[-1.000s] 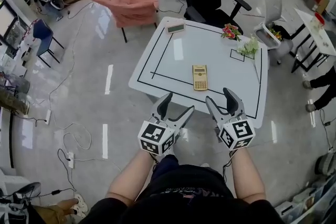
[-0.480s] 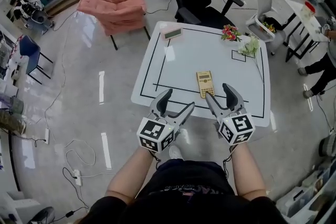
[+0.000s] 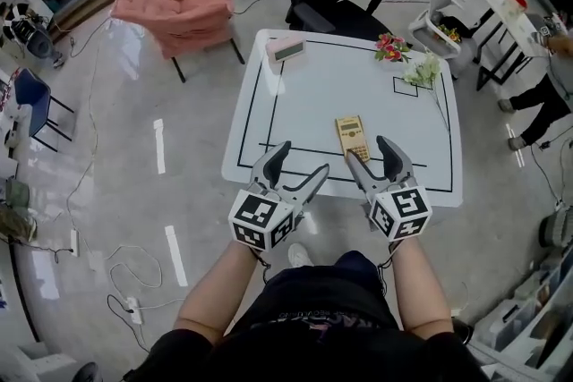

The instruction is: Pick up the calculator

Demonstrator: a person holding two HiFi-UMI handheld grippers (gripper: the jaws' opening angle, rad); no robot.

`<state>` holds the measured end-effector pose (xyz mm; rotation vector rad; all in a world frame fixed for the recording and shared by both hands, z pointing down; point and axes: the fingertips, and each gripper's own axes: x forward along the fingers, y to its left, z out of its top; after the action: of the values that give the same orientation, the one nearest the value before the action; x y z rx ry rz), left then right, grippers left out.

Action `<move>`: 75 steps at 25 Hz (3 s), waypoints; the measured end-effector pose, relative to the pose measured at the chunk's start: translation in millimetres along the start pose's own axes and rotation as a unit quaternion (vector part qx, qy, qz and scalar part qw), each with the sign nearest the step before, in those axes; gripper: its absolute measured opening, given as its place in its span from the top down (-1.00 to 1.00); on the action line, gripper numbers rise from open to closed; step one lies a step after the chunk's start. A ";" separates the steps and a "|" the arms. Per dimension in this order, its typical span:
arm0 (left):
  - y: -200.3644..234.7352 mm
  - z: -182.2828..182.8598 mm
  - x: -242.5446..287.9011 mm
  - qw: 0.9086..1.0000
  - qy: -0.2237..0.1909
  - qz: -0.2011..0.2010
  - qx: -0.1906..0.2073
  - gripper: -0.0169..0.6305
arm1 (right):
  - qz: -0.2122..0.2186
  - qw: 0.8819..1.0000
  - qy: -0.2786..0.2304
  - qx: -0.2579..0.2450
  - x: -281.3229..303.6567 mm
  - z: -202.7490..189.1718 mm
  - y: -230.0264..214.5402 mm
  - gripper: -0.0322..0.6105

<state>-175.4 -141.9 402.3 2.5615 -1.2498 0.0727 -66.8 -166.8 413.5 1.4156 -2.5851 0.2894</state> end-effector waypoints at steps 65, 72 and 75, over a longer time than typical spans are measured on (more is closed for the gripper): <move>36.8 -110.2 118.5 0.985 0.129 0.008 -0.112 -0.15 | -0.047 0.960 0.276 0.026 103.1 -206.3 -80.9 -0.26; 36.7 -117.6 128.2 0.980 0.139 0.007 -0.140 -0.14 | -0.025 0.958 0.275 0.081 101.8 -204.3 -85.5 -0.26; 35.7 -123.1 132.4 0.977 0.146 0.003 -0.155 -0.14 | -0.015 0.956 0.274 0.101 100.9 -202.7 -85.0 -0.26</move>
<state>-110.9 -229.4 551.0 2.1856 -1.0641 0.2278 -35.6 -241.7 641.3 1.2095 -2.1204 0.8332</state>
